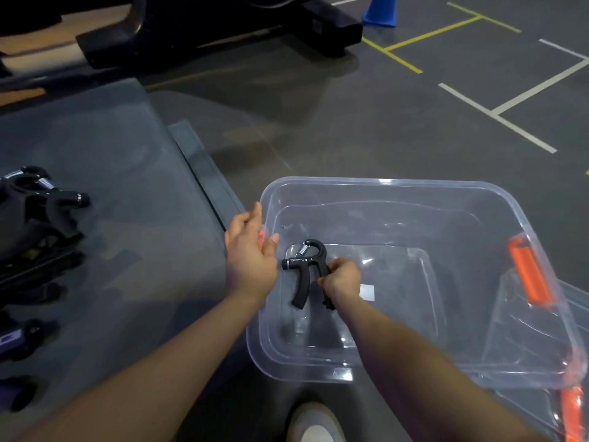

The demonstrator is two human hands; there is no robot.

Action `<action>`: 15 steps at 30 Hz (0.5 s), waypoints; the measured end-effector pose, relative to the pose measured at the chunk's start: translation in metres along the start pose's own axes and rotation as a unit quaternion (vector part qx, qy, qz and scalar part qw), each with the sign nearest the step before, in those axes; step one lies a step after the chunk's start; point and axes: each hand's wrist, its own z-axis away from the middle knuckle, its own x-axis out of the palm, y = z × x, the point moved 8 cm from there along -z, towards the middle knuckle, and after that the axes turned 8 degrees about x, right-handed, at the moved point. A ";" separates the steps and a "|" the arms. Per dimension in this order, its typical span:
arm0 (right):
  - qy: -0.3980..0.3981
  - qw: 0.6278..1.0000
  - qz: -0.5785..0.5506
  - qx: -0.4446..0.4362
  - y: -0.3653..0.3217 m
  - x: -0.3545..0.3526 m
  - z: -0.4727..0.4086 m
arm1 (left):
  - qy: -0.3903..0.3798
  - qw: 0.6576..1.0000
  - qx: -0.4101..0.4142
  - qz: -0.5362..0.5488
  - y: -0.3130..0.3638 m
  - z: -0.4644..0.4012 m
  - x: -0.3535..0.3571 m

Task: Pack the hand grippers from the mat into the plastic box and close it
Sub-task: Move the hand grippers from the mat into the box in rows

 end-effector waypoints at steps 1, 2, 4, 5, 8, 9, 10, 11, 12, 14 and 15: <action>-0.005 1.000 0.006 -0.001 0.001 0.001 -0.002 | -0.001 1.000 0.000 -0.003 0.000 0.000 0.000; -0.012 1.000 0.011 -0.003 0.001 0.003 -0.004 | -0.002 1.000 -0.001 -0.006 0.000 0.000 0.000; -0.027 0.999 0.017 -0.010 0.001 0.005 -0.005 | -0.003 1.000 -0.005 -0.010 -0.001 0.000 0.000; -0.035 0.999 0.016 -0.011 0.001 0.006 -0.006 | -0.004 1.000 -0.006 -0.011 -0.001 -0.001 0.000; -0.055 0.998 -0.003 -0.009 -0.003 0.008 -0.008 | -0.008 1.000 -0.010 -0.016 -0.001 -0.004 0.001; -0.056 0.998 -0.015 -0.008 -0.005 0.008 -0.007 | -0.010 1.000 -0.010 -0.018 -0.001 -0.005 0.001; -0.054 0.998 -0.032 -0.007 -0.008 0.007 -0.006 | -0.013 1.000 -0.011 -0.020 -0.002 -0.006 0.002; -0.050 0.997 -0.056 -0.006 -0.011 0.004 -0.006 | -0.017 1.000 -0.014 -0.021 -0.003 -0.008 0.003; -0.047 0.995 -0.083 -0.009 -0.015 0.000 -0.004 | -0.021 0.999 -0.020 -0.017 -0.004 -0.009 0.004; -0.041 0.992 -0.122 -0.017 -0.025 -0.010 0.002 | -0.028 0.999 -0.032 -0.009 -0.004 -0.010 0.006; -0.039 0.989 -0.139 -0.024 -0.032 -0.015 0.006 | -0.032 0.999 -0.037 -0.010 -0.004 -0.010 0.006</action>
